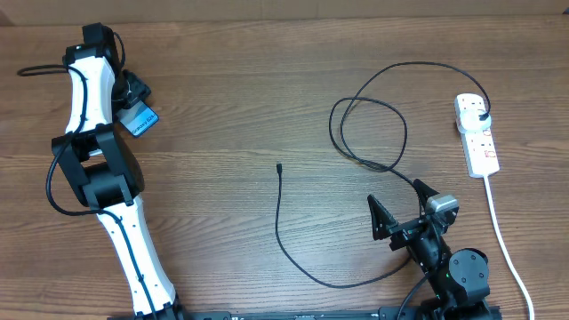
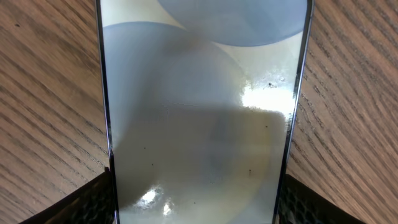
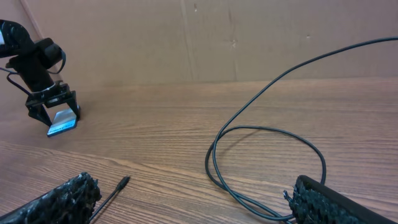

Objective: Plug charger to phone and switch on socket
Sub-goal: 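Lift the phone with the left gripper toward the table center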

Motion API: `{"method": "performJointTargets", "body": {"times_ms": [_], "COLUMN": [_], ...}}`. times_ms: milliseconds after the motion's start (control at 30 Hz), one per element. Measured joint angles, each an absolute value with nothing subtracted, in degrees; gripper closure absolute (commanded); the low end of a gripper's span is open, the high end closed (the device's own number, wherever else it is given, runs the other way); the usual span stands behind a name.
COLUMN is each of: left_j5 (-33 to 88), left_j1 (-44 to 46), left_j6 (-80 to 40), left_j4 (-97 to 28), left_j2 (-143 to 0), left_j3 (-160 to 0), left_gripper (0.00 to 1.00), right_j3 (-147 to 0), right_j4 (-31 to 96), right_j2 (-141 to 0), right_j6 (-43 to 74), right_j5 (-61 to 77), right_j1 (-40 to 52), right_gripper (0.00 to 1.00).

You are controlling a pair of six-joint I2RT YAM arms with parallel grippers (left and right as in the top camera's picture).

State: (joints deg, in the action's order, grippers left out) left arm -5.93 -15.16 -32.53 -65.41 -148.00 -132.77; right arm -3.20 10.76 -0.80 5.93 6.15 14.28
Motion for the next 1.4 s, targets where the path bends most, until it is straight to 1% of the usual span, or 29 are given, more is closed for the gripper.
{"method": "performJointTargets", "body": {"times_ms": [67,400,600,633,833,900,933,967,1133,1267,1400], "left_j5": [-5.8,-3.8,-2.8,-2.2,6.2,9.3,11.0,12.3,17.3,22.3,27.5], "left_j1": [-15.1,-12.8,-7.6,-6.8,1.1,3.7,5.1,6.5,13.9,16.9,17.2], "left_j6": [-32.5,-32.4,-32.4,-32.4,-32.4,-32.5,-32.5,-32.7,-34.3,-35.0,-35.5], "left_j4": [-65.8,-71.6,-79.1,-80.0,-83.6,-83.8,-84.2,-84.6,-87.2,-88.9,-94.0], "left_j2": [-148.0,-148.0,-148.0,-148.0,-148.0,-148.0,-148.0,-148.0,-148.0,-148.0,-148.0], "left_j3": [-132.9,-135.3,-139.7,-140.3,-144.3,-144.7,-144.8,-144.8,-144.8,-144.8,-144.8], "left_gripper": [0.67,0.76,0.82,0.84,0.84,0.9,0.95,0.96,0.96,0.96,0.96], "right_j3": [-3.2,-3.2,-3.2,-3.2,-3.2,-3.2,-3.2,-3.2,-3.2,-3.2,-3.2], "right_j4": [10.8,10.7,10.8,10.7,10.7,10.8,10.8,10.8,10.8,10.8,10.8], "right_j2": [-0.8,-0.8,-0.8,-0.8,-0.8,-0.8,-0.8,-0.8,-0.8,-0.8,-0.8], "right_j6": [5.9,5.9,5.9,5.9,5.9,6.0,5.9,5.9,5.9,5.9,5.9], "right_j5": [6.2,6.1,6.1,6.1,6.1,6.1,6.1,6.2,6.2,6.2,6.2], "right_j1": [14.3,14.3,14.3,14.3,14.3,14.3,14.3,14.3,14.3,14.3,14.3], "right_gripper": [0.0,0.0,0.0,0.0,0.0,0.0,0.0,0.0,0.0,0.0,0.0]}}
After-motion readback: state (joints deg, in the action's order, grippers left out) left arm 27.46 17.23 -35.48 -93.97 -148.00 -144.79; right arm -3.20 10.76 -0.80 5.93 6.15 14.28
